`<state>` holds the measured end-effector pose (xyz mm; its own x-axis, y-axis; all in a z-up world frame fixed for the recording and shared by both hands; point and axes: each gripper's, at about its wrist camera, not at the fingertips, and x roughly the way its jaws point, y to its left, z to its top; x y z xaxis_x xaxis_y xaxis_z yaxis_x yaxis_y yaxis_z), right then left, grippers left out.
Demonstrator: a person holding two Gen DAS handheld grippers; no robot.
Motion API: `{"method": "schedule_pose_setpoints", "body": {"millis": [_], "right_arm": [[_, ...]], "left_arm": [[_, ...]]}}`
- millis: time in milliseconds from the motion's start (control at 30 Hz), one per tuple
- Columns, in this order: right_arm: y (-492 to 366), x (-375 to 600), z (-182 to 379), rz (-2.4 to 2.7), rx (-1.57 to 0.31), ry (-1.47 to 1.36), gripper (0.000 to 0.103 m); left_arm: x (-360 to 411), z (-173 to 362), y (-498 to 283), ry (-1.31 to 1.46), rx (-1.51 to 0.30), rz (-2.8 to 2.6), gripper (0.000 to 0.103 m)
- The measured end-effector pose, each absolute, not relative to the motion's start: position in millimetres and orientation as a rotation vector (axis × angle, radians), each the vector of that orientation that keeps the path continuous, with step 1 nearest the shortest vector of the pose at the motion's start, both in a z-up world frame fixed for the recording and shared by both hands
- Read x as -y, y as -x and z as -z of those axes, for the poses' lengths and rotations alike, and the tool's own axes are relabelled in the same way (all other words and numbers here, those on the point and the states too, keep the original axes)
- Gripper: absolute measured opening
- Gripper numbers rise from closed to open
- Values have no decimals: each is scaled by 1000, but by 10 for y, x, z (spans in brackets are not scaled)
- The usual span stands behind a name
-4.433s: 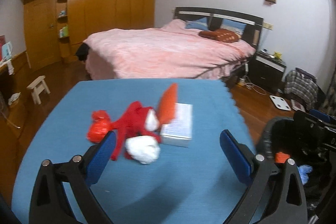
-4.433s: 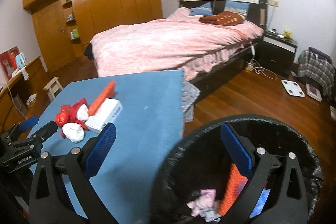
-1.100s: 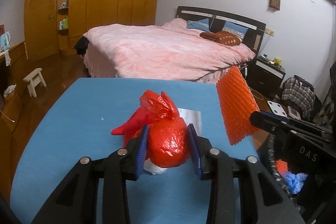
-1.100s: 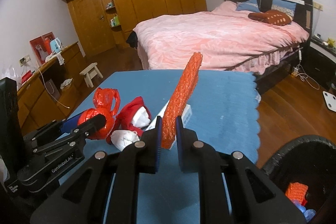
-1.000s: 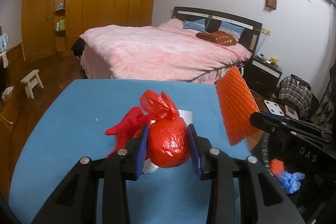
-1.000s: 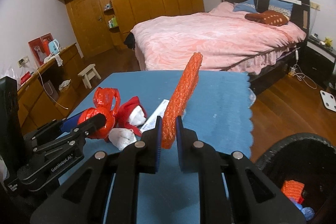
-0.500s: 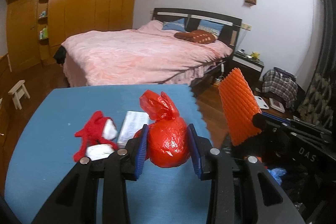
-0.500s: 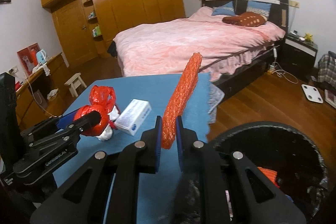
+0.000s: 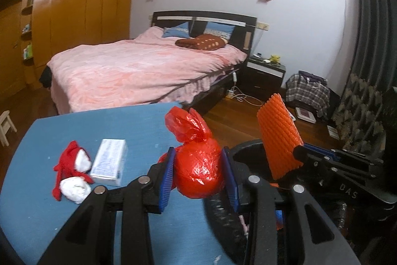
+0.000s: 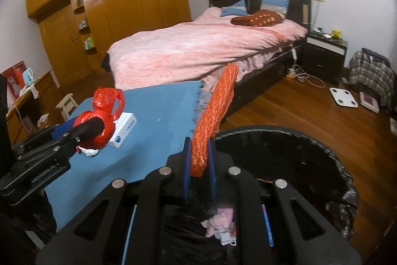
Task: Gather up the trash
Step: 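Lift and carry the red bag and orange strip over the bin with both tools, then open both tools to drop the red bag and orange strip into the bin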
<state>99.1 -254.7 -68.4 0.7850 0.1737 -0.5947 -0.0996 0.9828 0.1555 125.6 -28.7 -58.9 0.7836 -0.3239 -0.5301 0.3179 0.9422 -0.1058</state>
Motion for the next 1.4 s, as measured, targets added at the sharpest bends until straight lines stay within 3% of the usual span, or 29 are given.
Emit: {"method": "schedule_pose_setpoints", "body": {"millis": [933,1100,1233,1300,1367,1400], "right_arm": [[-739,3378,1085,37,-729,-164,13],[-718,3449,1145,58,-744,-165,15],[-709,3474,1156,77,-743,-171,32],[-703,3478,1158,79,-739,-174,52],[-709,3459,1148,76,-736,-170,58],[-709,3445,1138,75,-733,-166,68]], "left_arm": [[1362,1049,-1351,-47,-687,594,39],[1376,1117,-1351,-41,-708,606,57],[1326,1113,-1358,-37,-705,592,70],[1277,1094,-1359,-32,-701,578,79],[1194,1073,-1358,-26,-694,551,84],[1158,1066,-1365,-24,-691,542,87]]}}
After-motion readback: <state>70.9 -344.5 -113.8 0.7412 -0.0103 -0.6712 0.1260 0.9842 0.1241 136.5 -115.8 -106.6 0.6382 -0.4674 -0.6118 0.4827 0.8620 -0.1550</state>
